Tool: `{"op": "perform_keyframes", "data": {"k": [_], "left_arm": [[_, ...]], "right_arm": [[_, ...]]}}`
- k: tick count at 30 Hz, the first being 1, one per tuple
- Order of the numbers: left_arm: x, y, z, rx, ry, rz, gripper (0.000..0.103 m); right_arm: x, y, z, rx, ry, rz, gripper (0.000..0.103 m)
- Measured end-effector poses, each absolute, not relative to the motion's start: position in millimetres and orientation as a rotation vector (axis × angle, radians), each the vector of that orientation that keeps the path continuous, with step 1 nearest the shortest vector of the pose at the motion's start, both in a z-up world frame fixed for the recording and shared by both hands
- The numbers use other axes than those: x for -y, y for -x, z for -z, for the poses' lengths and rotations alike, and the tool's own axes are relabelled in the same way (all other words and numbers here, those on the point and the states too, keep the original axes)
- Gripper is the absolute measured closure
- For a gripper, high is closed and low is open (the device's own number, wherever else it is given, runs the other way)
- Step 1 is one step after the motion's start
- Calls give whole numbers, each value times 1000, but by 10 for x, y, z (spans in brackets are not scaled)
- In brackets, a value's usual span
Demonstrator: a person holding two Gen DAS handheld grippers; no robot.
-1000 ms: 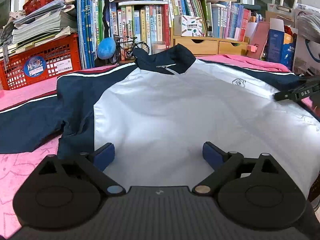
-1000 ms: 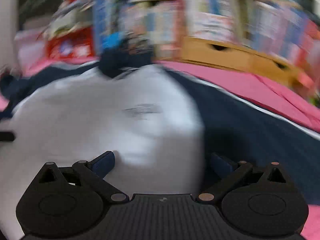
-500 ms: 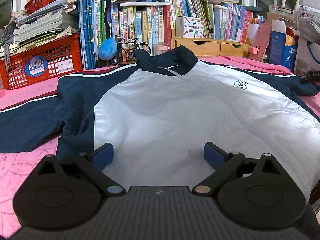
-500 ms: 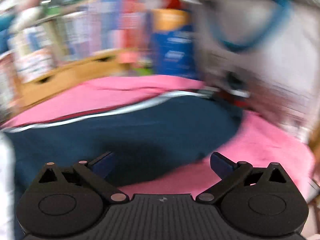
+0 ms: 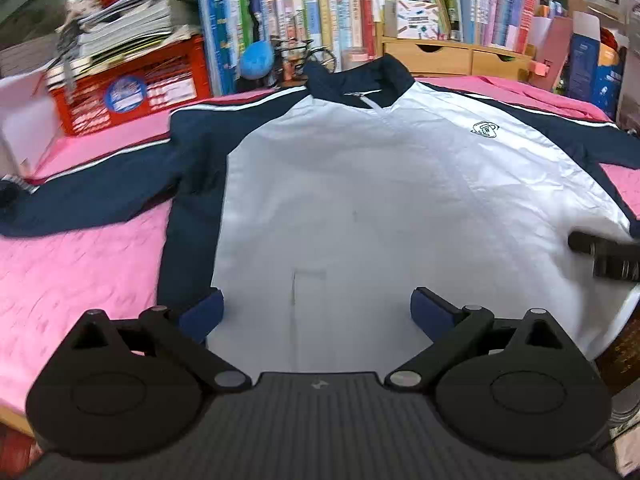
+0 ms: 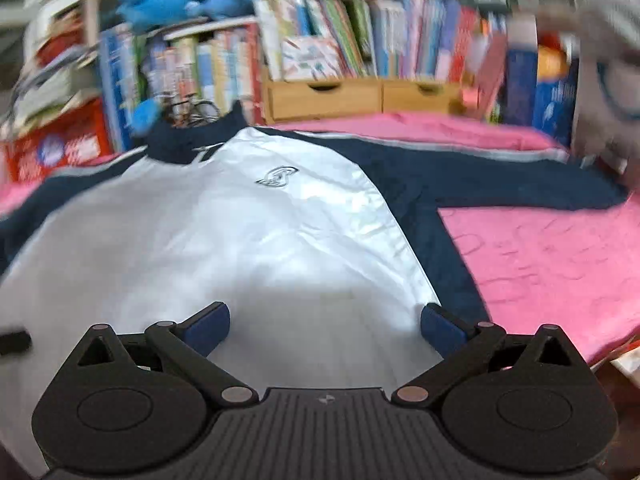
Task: Fold clothes
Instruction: 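Lower the jacket flat onto the pink towel and open both tools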
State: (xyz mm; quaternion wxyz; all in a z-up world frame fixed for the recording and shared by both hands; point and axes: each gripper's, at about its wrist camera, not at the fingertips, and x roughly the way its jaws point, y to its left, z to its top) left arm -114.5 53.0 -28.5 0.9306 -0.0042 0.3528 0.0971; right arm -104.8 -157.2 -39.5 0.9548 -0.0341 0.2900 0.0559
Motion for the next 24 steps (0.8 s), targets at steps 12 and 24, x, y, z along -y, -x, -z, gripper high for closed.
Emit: {"op": "perform_keyframes", "data": {"k": [12, 24], "left_arm": [[-81, 2145, -35, -683, 11, -181, 1], [-87, 2682, -14, -665, -11, -200, 0]], "right_arm": [[1810, 2075, 85, -559, 12, -47, 0], [1863, 3025, -107, -442, 25, -79, 0]]}}
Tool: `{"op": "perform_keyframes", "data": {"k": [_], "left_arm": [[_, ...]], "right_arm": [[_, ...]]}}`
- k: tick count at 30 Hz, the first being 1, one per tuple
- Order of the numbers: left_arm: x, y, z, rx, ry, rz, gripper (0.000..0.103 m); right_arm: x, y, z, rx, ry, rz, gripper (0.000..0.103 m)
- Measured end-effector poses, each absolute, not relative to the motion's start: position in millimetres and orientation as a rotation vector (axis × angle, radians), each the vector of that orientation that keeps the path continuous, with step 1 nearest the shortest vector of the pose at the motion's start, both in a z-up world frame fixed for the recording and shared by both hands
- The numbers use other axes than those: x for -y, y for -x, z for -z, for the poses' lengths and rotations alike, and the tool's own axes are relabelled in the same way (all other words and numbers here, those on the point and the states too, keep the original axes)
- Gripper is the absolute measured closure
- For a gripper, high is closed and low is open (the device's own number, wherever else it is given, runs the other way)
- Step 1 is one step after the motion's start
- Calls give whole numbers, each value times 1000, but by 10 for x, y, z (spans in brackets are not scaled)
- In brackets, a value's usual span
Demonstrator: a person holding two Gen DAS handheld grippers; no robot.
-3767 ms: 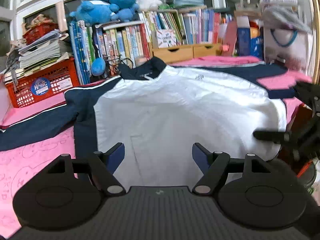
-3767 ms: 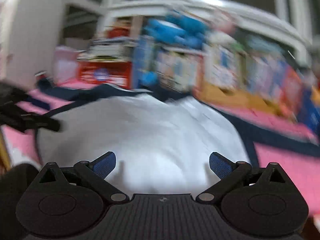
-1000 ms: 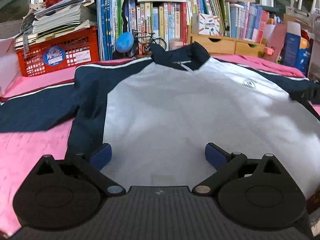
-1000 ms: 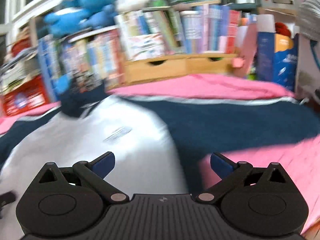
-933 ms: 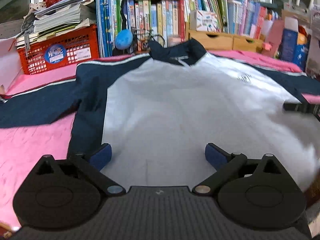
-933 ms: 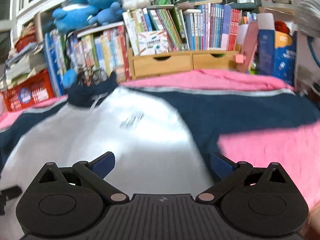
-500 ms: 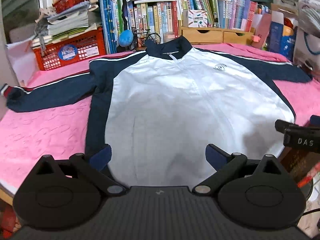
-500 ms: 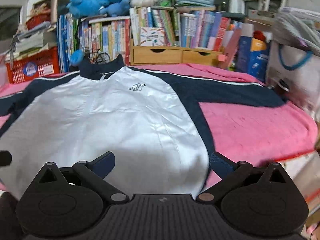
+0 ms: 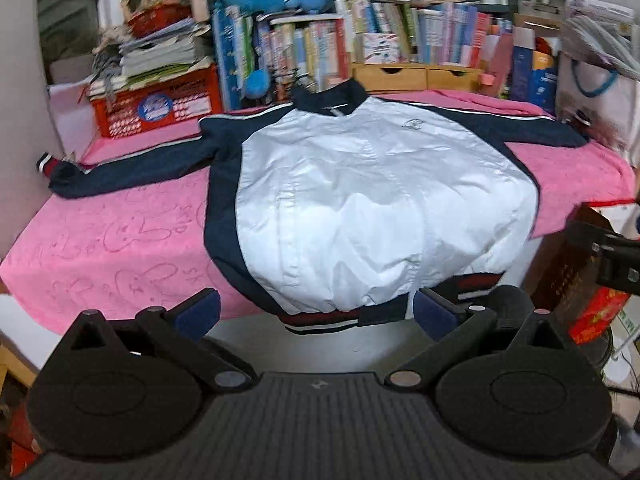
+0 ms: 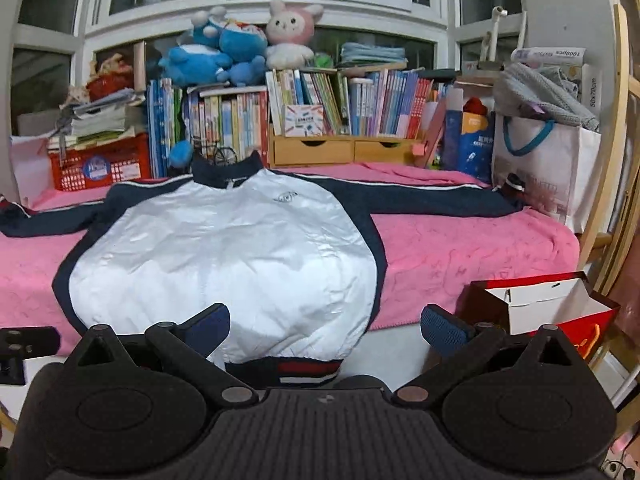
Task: Fold clothes
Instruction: 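Lower the jacket flat onto the pink towel and open both tools, then reach the right tool to a striped sleeve cuff and grasp it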
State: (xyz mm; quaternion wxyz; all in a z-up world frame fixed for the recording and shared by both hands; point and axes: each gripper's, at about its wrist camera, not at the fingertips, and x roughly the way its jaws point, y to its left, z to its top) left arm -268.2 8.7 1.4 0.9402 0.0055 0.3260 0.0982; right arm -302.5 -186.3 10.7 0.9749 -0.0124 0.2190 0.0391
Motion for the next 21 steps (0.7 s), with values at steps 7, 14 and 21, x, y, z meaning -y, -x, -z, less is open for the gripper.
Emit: {"op": "perform_keyframes", "data": {"k": [7, 14, 21], "left_arm": [[-86, 2749, 53, -675, -25, -196, 0], [-67, 2787, 85, -682, -30, -189, 0], [-59, 2774, 94, -687, -32, -184, 0]], "right_arm": [[1764, 3060, -29, -451, 65, -120, 0], [1717, 3057, 21, -465, 71, -123, 0], [1699, 3060, 45, -472, 77, -129, 0]]}}
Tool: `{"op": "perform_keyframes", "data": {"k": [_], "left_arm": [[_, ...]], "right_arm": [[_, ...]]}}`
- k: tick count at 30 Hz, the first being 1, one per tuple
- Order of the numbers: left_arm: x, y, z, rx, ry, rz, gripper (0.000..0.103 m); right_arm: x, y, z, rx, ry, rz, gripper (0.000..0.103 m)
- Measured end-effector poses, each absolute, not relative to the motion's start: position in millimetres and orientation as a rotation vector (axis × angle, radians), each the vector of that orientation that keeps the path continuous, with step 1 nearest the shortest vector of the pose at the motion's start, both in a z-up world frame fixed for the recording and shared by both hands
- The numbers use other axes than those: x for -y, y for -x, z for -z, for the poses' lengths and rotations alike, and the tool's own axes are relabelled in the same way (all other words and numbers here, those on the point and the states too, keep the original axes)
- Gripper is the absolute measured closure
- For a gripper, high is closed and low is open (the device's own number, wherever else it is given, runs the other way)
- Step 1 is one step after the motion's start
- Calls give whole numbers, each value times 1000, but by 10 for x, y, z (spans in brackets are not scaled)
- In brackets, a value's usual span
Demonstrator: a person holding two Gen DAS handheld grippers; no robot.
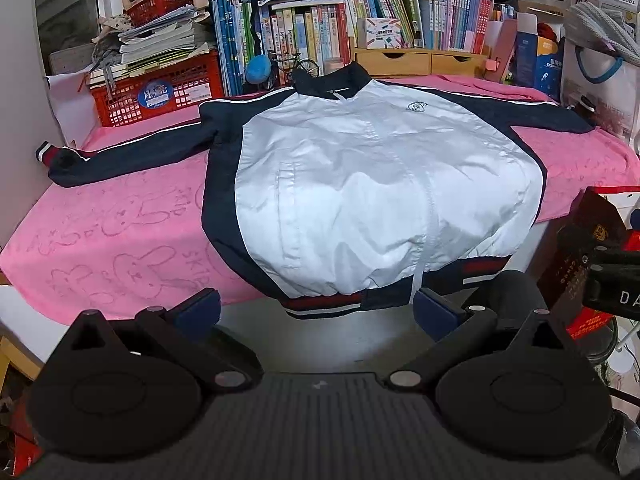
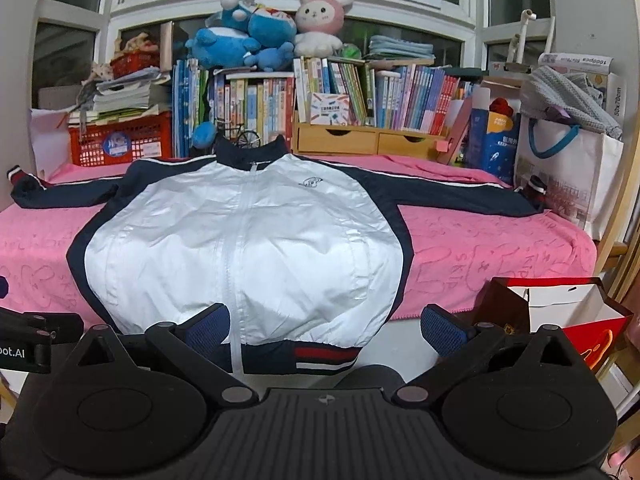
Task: Fold clothes
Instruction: 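Reach the right tool to a striped sleeve cuff and grasp it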
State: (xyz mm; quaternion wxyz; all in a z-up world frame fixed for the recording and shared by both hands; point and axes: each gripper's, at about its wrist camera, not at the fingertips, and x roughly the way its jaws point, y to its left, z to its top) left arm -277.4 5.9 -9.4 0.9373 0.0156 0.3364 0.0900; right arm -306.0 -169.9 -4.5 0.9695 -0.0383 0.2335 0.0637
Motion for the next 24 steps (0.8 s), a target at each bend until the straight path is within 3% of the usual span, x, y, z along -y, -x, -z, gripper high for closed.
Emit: {"op": "perform_keyframes", "data": {"k": [15, 18, 24], "left_arm": [[-78, 2631, -6, -663, -29, -154, 0], [-204, 2436, -168, -620, -9, -165, 0], [-546, 1919, -297, -616, 25, -258, 0]], "right_arm": [[1705, 2999, 10, -438, 80, -151, 0], [1903, 2801, -110, -305, 34, -116, 0], [2757, 1977, -183, -231, -101, 78, 0]]}}
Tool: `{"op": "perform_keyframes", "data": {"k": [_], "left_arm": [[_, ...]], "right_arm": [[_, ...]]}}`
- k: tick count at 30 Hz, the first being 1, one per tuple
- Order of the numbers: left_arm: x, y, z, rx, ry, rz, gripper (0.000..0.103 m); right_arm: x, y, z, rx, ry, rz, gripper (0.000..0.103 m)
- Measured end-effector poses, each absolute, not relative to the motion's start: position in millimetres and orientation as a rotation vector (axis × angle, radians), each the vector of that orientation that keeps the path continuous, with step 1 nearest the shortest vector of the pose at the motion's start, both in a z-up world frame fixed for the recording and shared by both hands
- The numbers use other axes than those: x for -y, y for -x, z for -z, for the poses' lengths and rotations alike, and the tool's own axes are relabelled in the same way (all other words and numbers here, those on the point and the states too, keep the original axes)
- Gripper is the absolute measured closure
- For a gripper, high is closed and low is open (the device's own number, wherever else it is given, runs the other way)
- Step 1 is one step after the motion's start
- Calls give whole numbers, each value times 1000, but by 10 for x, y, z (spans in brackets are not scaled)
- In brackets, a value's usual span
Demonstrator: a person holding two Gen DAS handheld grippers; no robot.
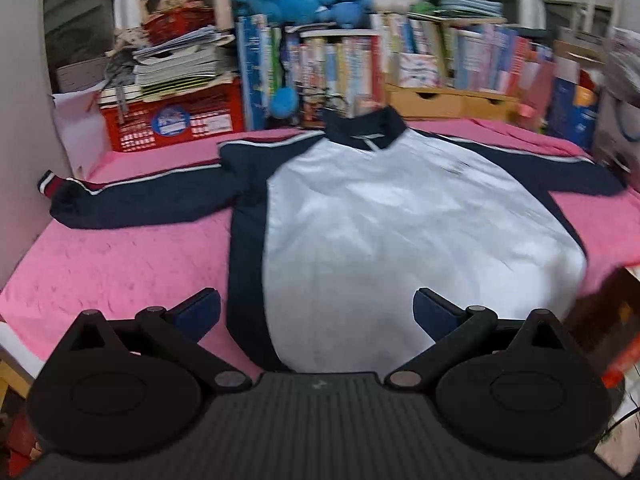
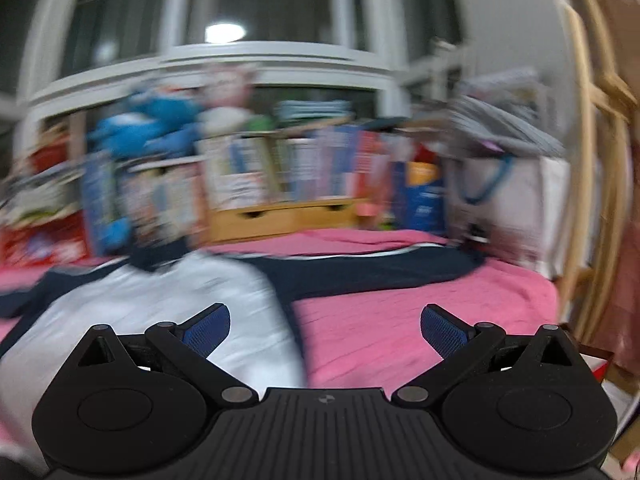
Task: Fold clothes
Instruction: 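Reach the right tool to a striped sleeve cuff and grasp it, then carry the navy sleeve across the white body with the right tool and release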
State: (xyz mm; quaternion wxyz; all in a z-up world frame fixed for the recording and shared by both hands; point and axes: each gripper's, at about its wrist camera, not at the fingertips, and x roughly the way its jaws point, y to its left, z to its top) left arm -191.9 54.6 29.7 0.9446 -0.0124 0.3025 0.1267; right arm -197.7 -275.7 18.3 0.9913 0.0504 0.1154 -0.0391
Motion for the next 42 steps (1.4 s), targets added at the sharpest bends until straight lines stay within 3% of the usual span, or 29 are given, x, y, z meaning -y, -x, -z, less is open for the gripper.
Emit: {"op": "perform_keyframes", "data": {"k": [8, 10, 12, 24, 25, 26, 29, 35, 38, 42], "left_arm": [[-702, 1123, -157, -615, 19, -283, 0], [-692, 901, -88, -638, -5, -289, 0], [-684, 711, -11, -664, -25, -304, 0], [-1003, 205, 335, -785, 10, -335, 0], [-1031, 198, 340, -785, 16, -327, 0], [-1059, 191, 344, -785, 22, -318, 0], [-1132, 206, 394, -749, 69, -292, 0], [-1161, 201, 434, -680, 72, -254, 0], [-1182, 206, 431, -672, 75, -234, 0], [-1247, 247, 426, -652, 100, -195, 0]], "right_arm": [[3761, 752, -57, -184, -101, 277, 0], [3982, 414, -1, -215, -130, 308, 4], [4188, 50, 62, -270, -150, 351, 20], [4784, -1510, 343, -487, -139, 459, 24], [4887, -1561, 379, -515, -201, 460, 31], [4983, -1608, 408, -544, -271, 450, 57], [5157, -1524, 438, -518, -463, 404, 81], [4276, -1224, -137, -371, -354, 150, 83], [3410, -1183, -486, -324, -244, -109, 83], [1881, -999, -542, -352, -32, -497, 83]]}}
